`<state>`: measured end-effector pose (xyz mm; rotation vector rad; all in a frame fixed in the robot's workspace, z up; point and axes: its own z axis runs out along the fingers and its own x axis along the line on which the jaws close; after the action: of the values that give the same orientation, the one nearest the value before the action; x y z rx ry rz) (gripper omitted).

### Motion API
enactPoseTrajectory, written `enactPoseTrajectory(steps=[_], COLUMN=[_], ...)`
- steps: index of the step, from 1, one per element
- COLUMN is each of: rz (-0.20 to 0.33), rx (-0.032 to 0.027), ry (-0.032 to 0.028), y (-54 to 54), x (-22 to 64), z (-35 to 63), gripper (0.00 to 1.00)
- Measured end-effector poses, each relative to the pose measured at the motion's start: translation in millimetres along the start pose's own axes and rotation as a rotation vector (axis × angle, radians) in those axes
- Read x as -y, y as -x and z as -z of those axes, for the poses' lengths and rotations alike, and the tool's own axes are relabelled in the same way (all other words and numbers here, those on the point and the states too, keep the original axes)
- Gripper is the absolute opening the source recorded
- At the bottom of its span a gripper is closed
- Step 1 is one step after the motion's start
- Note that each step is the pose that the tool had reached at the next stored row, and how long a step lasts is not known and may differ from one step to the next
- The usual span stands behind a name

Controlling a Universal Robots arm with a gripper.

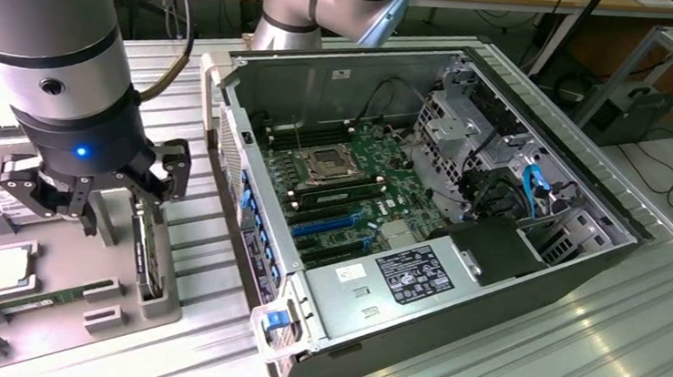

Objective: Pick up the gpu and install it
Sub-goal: 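Pick up the gpu and move the gpu toward the slot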

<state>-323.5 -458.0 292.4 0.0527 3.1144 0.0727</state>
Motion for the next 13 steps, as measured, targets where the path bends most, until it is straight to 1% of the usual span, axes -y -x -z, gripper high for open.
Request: enactPoseTrajectory(steps=[3, 5, 13], rz=[0.0, 0.0, 0.0], rx=[0.0, 0.0, -0.0002], ry=[0.0, 0.0, 0.0], y=[0.1, 0.3, 0.1], x=[0.2, 0.3, 0.3], z=[-3.6, -8.2, -16.0], gripper=[0.66, 0.66, 0.66])
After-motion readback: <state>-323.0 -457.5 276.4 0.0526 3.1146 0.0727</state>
